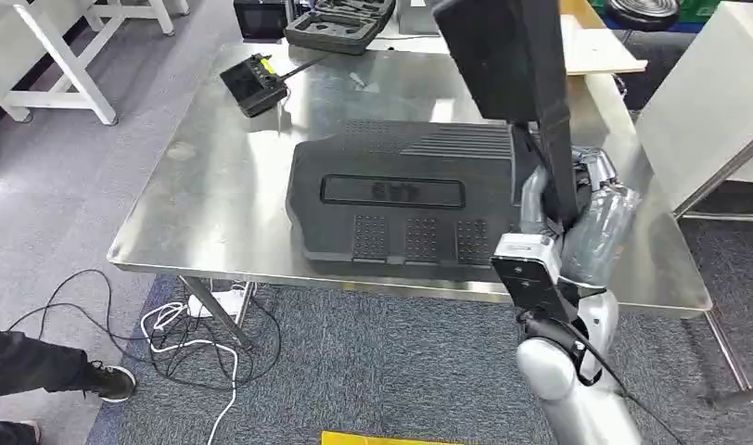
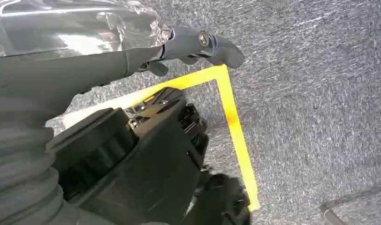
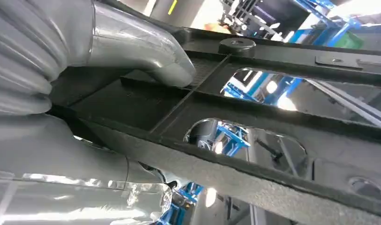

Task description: Take the parts from the cabinet and place them on the table.

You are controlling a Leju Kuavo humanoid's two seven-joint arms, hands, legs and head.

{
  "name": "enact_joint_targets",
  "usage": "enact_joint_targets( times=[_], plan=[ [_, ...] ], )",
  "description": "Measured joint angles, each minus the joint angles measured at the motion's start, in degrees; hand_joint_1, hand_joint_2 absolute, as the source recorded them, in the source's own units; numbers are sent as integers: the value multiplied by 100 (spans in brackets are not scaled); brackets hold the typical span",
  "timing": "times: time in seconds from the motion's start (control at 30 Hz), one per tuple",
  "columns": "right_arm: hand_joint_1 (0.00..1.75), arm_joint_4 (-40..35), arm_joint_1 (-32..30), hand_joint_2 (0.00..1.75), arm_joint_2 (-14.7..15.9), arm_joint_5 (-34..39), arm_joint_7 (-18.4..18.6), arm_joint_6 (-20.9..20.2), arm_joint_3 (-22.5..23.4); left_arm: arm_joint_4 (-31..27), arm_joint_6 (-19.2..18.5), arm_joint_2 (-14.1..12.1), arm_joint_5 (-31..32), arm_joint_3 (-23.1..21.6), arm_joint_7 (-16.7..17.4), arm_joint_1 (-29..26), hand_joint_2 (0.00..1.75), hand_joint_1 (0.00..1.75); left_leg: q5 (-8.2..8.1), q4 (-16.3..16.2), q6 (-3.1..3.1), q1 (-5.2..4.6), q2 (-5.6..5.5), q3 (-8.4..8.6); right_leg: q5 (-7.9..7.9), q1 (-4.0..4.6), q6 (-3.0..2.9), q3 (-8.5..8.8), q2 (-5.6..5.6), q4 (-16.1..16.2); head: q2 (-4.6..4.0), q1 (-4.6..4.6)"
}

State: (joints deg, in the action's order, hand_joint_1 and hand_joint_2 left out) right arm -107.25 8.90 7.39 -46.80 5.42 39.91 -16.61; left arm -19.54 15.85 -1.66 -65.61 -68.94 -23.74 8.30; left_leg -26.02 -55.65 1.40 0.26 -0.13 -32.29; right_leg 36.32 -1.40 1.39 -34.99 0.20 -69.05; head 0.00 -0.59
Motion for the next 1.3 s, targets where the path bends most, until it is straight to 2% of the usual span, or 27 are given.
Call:
enact_joint_targets(
  times=[0.03,0.07,0.1,0.2,0.23,0.27,0.4,0.43,0.5,0.53,0.57,0.6,0.63,0.7,0.73,0.87,0.9,0.93,1.0,1.03,1.07,1.1,1.13,1.2,1.23,1.27,1.3],
  plan=[
    [175,0,-13,175,11,0,7,0,-2,0,-4,-2,0,-9,4,1,175,0,-30,-7,11,-1,0,19,74,-1,20,-264,0,-398,0,-13],
    [175,0,-13,175,22,0,9,0,-4,0,-7,-7,0,-15,11,-3,175,0,-62,-16,6,1,-2,44,3,-5,37,-402,-2,-524,0,-31],
    [175,0,-13,175,28,0,11,0,-4,0,-11,-9,0,-17,13,-6,175,0,-95,-26,-5,7,-5,79,-194,-11,46,-402,-4,-387,0,-59],
    [175,0,13,175,48,0,37,0,-13,0,-13,-9,2,-17,13,-3,175,0,-249,-97,-91,36,-19,210,-1033,-31,56,27,-12,884,0,-162],
    [175,7,21,175,55,-9,83,0,-20,0,-2,-20,-2,-17,20,6,175,0,-298,-139,-149,-5,-20,197,-933,2,49,53,-11,933,0,-190],
    [175,6,41,175,63,-46,135,0,-24,-4,28,-20,-9,-17,20,11,175,0,-319,-166,-173,-2,-20,181,-883,-7,-47,86,9,1001,0,-202],
    [175,17,93,175,114,-57,282,-2,-35,-24,164,-17,-31,-17,13,10,175,0,-388,-169,-280,16,-11,258,-859,-17,-163,152,18,1048,0,-129],
    [175,20,128,175,129,-57,310,-2,-35,-42,179,-17,-31,-17,13,11,175,0,-516,-414,-310,11,-6,153,-838,-20,-196,180,10,1058,0,-63],
    [175,42,177,175,149,-59,359,-2,-46,-46,140,-15,-4,-17,15,-5,175,0,-871,-1322,-346,31,-5,-333,-799,-5,-253,223,-3,1058,0,-6],
    [175,74,193,175,160,-63,389,-4,-55,-46,103,-20,9,-20,24,-19,175,0,-970,-1709,-351,31,-5,-572,-776,1,-266,240,-6,1058,0,7],
    [175,107,206,175,170,-77,443,-4,-59,-46,59,-26,20,-20,43,-27,175,0,-950,-1921,-346,29,-5,-746,-755,9,-271,265,1,1058,0,31],
    [175,129,215,175,188,-107,520,-4,-61,-46,20,-37,31,-20,59,-27,175,0,-797,-1851,-321,21,-6,-776,-731,17,-271,300,6,1058,0,48],
    [175,151,228,175,203,-127,590,-4,-66,-46,-7,-44,48,-20,72,-21,175,0,-545,-1552,-282,9,-7,-694,-705,26,-269,340,11,1058,0,59],
    [175,192,269,175,249,-184,751,-4,-68,-46,-20,-72,83,-20,92,-7,175,0,84,-562,-124,-71,-10,-330,-648,45,-259,448,16,1079,0,81],
    [175,230,300,175,273,-199,796,-4,-68,-46,-20,-103,85,-20,96,-1,175,0,98,-336,-29,-104,-9,-248,-631,30,-246,471,14,1101,0,77],
    [175,411,415,175,400,-378,1056,-4,-101,-46,-20,-136,127,-20,118,24,175,0,34,-102,32,-160,-11,-162,-613,4,-123,502,7,1200,0,107],
    [175,467,482,175,452,-444,1100,-4,-111,-48,-20,-135,133,-20,124,30,175,0,88,40,24,-46,-8,-76,-572,19,-105,521,4,1172,0,105],
    [175,533,548,175,502,-481,1123,-4,-133,-61,-17,-140,135,-20,129,41,175,0,87,85,25,-67,-6,-31,-504,28,-87,472,1,1021,0,101],
    [175,629,626,175,584,-585,1234,-4,-168,-74,-17,-142,138,-20,135,50,175,0,60,94,72,-60,0,6,-132,15,-48,17,6,179,0,31],
    [175,688,633,175,616,-684,1331,-9,-205,-87,-20,-142,144,-20,142,42,175,0,34,92,72,-60,-1,34,-11,6,-18,-246,5,-260,0,15],
    [175,741,655,175,660,-794,1425,-20,-249,-90,-22,-142,146,-20,153,38,175,0,0,76,68,-57,-2,54,-8,-9,10,-453,3,-532,0,4],
    [175,787,693,175,706,-866,1497,-35,-275,-90,-22,-142,149,-20,155,32,175,0,-39,54,58,-47,-6,82,-149,-27,34,-522,1,-519,0,-11],
    [175,831,741,175,750,-916,1556,-57,-304,-92,-22,-142,151,-20,157,28,175,0,-87,32,36,-34,-9,121,-397,-41,48,-463,0,-265,0,-28],
    [175,885,836,175,817,-1095,1657,-81,-358,-94,-22,-142,157,-20,160,31,175,0,-228,-69,-35,6,-14,202,-1055,-74,94,-128,-13,707,0,-81],
    [175,927,878,175,850,-1150,1690,-87,-391,-94,-22,-144,166,-20,162,28,175,0,-295,-107,-84,7,-16,201,-1005,-63,115,-54,-17,841,0,-111],
    [175,964,931,175,882,-1221,1742,-125,-437,-96,-11,-153,173,-20,170,41,175,0,-349,-201,-135,-28,-16,171,-966,-43,73,-2,-13,987,0,-149],
    [175,973,943,175,912,-1266,1801,-164,-457,-98,-9,-153,184,-20,173,43,175,0,-341,-168,-158,-20,-17,167,-929,-28,-31,-24,2,930,0,-135]
  ],
)
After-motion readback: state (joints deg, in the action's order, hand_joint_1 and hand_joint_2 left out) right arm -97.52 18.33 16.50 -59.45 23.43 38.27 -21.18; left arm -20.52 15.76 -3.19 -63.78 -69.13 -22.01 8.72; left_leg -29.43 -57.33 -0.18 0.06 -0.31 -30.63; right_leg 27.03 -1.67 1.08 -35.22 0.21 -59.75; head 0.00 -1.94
